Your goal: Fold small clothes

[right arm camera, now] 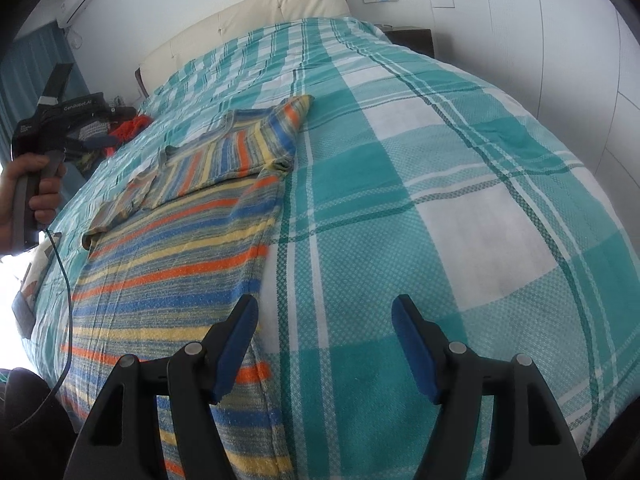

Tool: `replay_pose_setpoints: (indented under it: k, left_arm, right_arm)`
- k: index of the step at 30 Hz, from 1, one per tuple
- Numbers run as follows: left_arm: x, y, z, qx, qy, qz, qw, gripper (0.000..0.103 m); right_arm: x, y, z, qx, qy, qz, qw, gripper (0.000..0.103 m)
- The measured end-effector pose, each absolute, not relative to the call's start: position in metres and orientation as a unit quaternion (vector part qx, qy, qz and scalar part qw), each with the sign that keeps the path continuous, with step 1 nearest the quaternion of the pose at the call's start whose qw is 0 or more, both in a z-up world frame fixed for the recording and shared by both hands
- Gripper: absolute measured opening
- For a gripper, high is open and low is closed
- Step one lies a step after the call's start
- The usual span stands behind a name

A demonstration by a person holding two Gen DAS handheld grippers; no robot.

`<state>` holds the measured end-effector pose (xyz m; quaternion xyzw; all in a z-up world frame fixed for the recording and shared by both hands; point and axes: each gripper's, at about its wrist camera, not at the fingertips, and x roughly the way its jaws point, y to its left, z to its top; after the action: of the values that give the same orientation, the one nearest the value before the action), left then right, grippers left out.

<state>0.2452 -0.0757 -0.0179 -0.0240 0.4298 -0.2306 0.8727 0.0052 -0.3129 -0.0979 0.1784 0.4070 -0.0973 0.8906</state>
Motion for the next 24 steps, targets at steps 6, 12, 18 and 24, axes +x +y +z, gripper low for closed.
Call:
replay_pose_setpoints:
  k: [6, 12, 18, 24]
  left_arm:
    - [0.226, 0.037, -0.032, -0.103, 0.414, -0.139, 0.894, 0.09]
    - [0.181, 0.134, -0.087, -0.039, 0.425, -0.01, 0.904, 0.092]
    - [0.139, 0.135, -0.137, -0.004, 0.436, -0.034, 0.899, 0.092]
    - [0.136, 0.12, -0.149, 0.041, 0.43, -0.071, 0.899, 0.098]
  right_arm:
    - [0.01, -0.319, -0.09, 0.197, 0.402, -0.08, 0.89, 0.069]
    - [0.065, -0.279, -0.067, 0.266, 0.431, 0.06, 0.86, 0.069]
    - [0.212, -0.204, -0.068, 0.344, 0.467, 0.178, 0.795, 0.054]
    - [0.329, -0.155, -0.115, 0.331, 0.533, 0.146, 0.765, 0.037]
